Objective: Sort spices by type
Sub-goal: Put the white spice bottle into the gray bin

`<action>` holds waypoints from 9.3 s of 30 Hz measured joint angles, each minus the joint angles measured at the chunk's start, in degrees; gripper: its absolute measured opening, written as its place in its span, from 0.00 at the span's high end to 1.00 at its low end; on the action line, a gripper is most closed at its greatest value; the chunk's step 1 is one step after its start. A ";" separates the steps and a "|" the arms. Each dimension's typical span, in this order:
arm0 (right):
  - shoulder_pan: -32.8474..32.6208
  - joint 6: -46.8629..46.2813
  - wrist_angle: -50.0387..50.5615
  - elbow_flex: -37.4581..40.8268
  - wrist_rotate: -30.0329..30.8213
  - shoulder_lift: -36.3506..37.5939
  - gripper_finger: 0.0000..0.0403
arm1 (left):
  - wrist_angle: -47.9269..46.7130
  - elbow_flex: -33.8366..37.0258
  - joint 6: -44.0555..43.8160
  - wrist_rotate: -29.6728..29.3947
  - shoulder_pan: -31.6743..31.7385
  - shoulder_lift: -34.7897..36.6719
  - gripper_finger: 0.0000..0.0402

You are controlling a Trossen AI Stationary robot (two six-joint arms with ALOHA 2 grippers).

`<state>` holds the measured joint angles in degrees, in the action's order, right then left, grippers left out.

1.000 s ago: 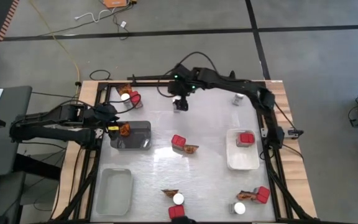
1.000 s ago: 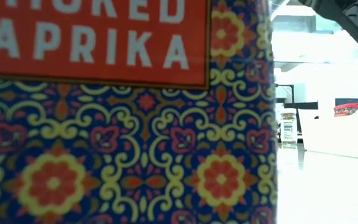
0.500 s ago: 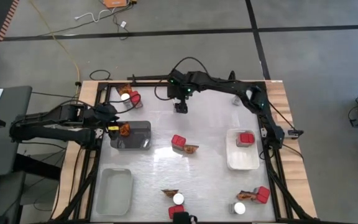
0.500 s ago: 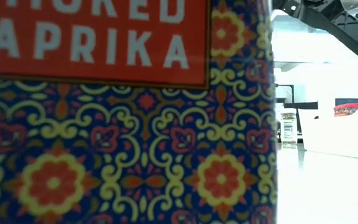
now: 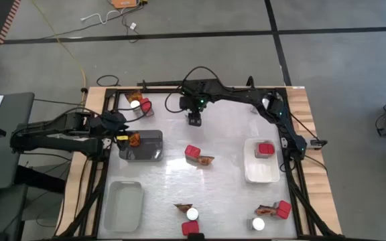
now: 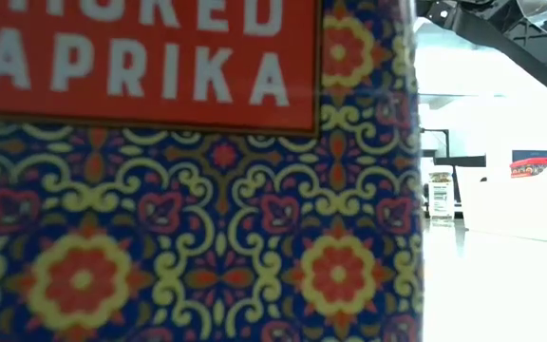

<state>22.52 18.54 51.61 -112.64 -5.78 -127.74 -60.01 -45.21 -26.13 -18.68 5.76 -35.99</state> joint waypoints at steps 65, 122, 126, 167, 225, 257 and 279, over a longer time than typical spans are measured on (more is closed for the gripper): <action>-33.39 -27.09 -9.29 30.24 15.58 45.96 0.47 | 47.20 -38.78 18.60 13.96 -10.94 -55.93 0.38; -40.09 -47.63 -3.01 48.62 34.14 59.78 0.20 | 33.79 -41.83 21.03 15.03 -5.75 -43.21 0.53; -43.04 -52.93 -26.33 63.77 42.59 63.83 0.20 | 34.01 -39.44 19.14 12.44 -5.75 -41.01 0.53; -29.93 -21.50 -70.36 59.45 18.91 55.73 0.20 | 62.27 -31.08 17.62 18.97 -5.29 -44.70 0.49; -30.13 -23.34 -59.44 59.47 18.99 55.90 0.49 | 34.58 -39.38 11.86 18.68 -4.30 -43.76 0.29; -30.27 -25.64 -54.93 59.47 18.91 55.94 0.49 | -9.10 -82.66 26.41 26.36 -1.95 -70.99 0.29; -30.27 -27.08 -51.95 59.45 19.28 55.93 0.42 | -7.80 -82.27 27.03 26.49 -2.19 -70.99 0.52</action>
<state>-7.75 -8.54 -0.34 -53.19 13.50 -71.81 -67.81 -127.48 0.90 7.81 3.57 -106.98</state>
